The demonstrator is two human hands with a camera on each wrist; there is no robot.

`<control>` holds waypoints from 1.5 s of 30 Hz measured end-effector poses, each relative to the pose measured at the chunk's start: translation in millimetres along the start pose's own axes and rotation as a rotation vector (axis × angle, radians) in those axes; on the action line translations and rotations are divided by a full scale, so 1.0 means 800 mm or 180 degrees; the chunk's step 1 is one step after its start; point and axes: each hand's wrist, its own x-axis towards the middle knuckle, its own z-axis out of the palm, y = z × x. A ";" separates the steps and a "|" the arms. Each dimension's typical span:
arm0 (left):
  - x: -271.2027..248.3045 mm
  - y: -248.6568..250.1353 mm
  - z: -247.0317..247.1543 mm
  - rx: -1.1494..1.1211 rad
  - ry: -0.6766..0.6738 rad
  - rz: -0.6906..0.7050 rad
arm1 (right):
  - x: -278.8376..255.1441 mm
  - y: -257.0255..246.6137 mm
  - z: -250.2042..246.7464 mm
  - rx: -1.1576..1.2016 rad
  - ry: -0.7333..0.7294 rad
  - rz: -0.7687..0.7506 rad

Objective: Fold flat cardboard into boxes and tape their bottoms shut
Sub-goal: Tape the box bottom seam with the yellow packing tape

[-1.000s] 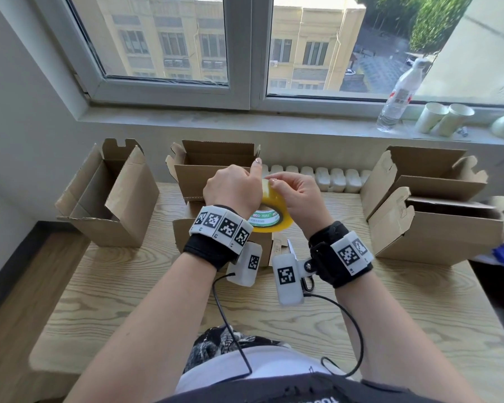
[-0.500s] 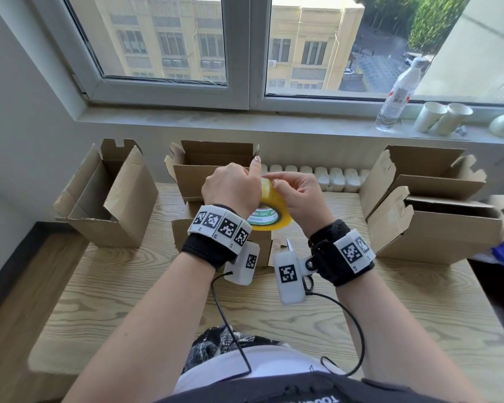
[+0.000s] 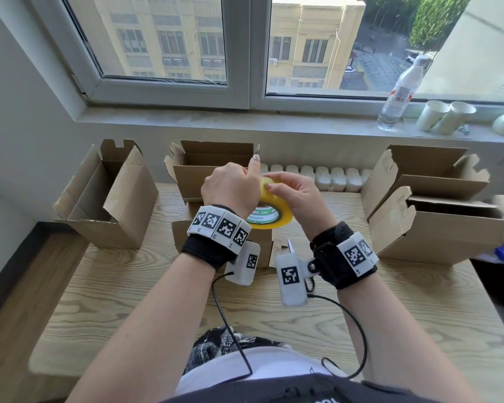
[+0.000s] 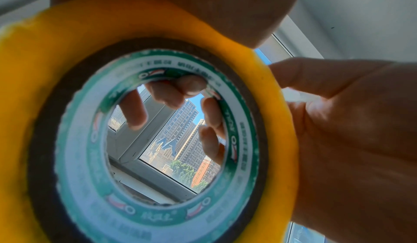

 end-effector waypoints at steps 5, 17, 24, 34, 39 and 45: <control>0.001 -0.002 0.000 0.0007 0.0003 0.0012 | -0.001 -0.002 0.003 -0.0235 0.0059 -0.0006; -0.004 -0.001 0.000 0.0048 -0.0027 0.0012 | -0.002 0.007 0.007 -0.0286 0.0197 -0.0169; 0.000 -0.002 -0.003 -0.0139 -0.0137 -0.0084 | -0.002 0.006 0.007 -0.0367 0.0426 -0.0130; 0.001 -0.005 -0.003 -0.0102 -0.0148 -0.0122 | -0.001 0.005 0.005 -0.0528 0.0286 -0.0169; 0.000 -0.004 -0.002 0.0005 -0.0177 -0.0132 | -0.002 0.002 0.007 -0.0364 0.0249 -0.0165; 0.000 -0.003 -0.002 -0.0020 -0.0155 -0.0142 | -0.003 0.004 0.007 -0.0326 0.0274 -0.0267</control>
